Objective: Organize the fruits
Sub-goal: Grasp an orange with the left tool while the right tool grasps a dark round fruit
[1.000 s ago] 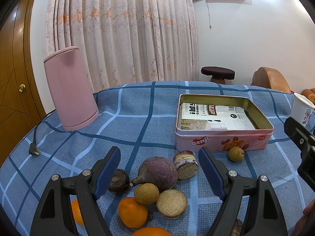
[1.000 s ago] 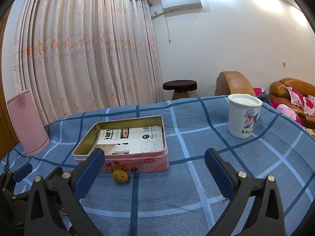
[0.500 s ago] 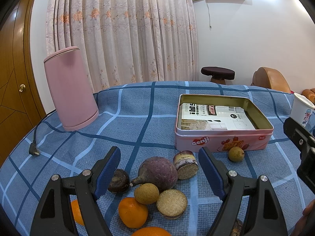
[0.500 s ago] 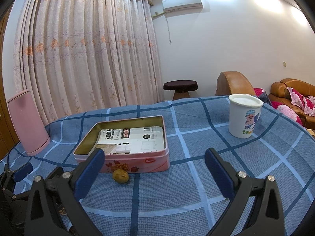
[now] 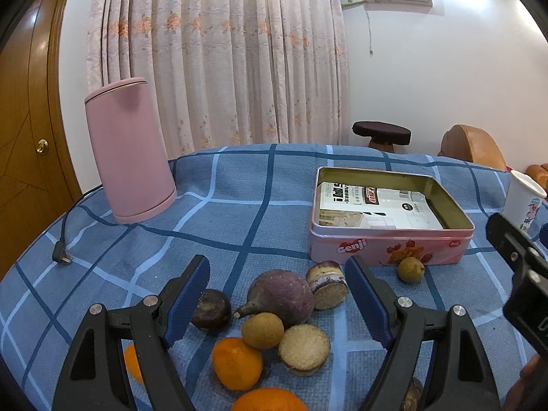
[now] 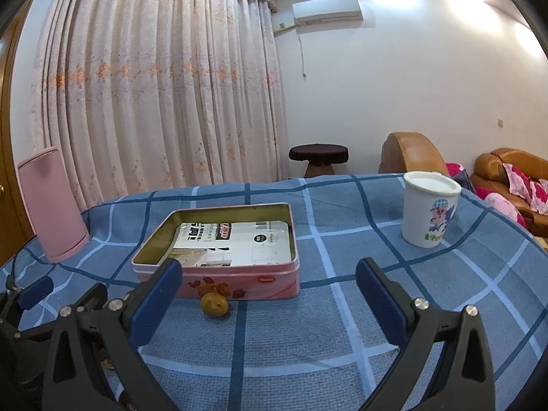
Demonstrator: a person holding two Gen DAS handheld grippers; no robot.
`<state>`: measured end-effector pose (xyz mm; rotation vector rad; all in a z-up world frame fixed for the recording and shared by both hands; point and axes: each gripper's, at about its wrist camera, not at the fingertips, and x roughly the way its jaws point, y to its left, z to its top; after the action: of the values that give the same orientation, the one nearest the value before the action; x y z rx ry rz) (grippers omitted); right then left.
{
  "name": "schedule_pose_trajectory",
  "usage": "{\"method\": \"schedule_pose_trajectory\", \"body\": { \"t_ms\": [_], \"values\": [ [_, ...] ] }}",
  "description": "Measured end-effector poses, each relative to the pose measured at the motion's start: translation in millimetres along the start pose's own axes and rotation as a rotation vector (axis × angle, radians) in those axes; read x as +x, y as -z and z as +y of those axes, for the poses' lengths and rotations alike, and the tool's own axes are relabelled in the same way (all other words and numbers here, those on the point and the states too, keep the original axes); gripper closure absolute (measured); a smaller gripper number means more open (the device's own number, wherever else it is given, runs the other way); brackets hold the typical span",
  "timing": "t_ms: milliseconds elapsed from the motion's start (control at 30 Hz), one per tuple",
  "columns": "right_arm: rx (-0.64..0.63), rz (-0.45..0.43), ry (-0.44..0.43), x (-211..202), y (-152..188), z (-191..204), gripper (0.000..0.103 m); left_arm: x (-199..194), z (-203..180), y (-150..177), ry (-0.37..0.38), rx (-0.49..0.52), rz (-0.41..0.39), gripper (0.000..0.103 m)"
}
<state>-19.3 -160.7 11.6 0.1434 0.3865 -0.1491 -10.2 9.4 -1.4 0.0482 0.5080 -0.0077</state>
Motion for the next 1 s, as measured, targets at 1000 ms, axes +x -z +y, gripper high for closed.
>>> {"method": "schedule_pose_trajectory", "body": {
  "t_ms": [1000],
  "values": [
    [-0.192, 0.537, -0.484, 11.2, 62.2, 45.7, 0.04, -42.5, 32.7, 49.1, 0.15, 0.123, 0.188, 0.023]
  ]
}}
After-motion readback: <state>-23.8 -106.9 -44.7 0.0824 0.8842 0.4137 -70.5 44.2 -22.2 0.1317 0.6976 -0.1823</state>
